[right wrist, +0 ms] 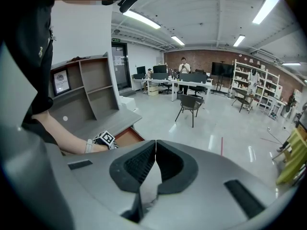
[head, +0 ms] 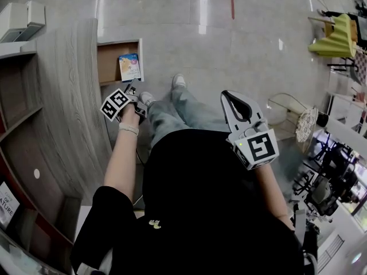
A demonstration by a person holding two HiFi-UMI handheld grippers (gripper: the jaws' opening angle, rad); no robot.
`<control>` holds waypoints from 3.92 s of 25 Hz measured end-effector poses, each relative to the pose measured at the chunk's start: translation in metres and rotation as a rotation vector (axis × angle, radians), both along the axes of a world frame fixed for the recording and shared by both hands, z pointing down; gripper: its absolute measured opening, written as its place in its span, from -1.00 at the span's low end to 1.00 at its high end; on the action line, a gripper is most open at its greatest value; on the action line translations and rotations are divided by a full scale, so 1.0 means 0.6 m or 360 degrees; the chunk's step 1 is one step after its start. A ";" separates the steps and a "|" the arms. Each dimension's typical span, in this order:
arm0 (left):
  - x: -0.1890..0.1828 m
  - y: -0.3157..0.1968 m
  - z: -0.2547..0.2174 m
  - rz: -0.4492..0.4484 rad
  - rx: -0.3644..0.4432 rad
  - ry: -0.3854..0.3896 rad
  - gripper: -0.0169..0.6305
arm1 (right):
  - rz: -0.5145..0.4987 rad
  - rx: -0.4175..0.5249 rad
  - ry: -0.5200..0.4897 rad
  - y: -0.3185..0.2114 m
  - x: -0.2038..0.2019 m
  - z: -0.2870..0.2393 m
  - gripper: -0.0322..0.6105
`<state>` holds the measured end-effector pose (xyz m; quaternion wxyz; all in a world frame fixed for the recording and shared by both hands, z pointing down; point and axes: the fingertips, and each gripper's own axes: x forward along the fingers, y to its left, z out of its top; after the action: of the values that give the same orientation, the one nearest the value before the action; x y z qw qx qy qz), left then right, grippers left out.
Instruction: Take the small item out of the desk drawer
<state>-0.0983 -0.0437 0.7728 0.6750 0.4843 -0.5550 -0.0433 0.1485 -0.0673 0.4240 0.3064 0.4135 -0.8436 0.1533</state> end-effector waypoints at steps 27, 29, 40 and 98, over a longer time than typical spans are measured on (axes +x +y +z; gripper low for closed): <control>-0.023 -0.013 0.094 -0.0320 -0.0156 0.0102 -0.24 | -0.0003 -0.0053 0.0041 -0.010 0.001 0.019 -0.91; -0.021 -0.011 0.091 -0.0341 -0.0146 0.0107 -0.27 | -0.0016 -0.0054 0.0041 -0.005 0.003 0.019 -0.90; -0.017 0.008 0.059 -0.0384 -0.0089 0.0142 -0.57 | -0.0043 -0.0030 0.0022 0.011 -0.005 0.009 -0.91; -0.011 0.087 -0.645 -0.0522 0.1055 0.0623 -0.68 | -0.0659 0.0260 -0.0587 0.009 -0.238 -0.150 -0.90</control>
<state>-0.1051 0.0088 0.3859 0.5595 0.5632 -0.4420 -0.4176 0.0058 -0.0619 0.3338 0.1384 0.2210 -0.9611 0.0917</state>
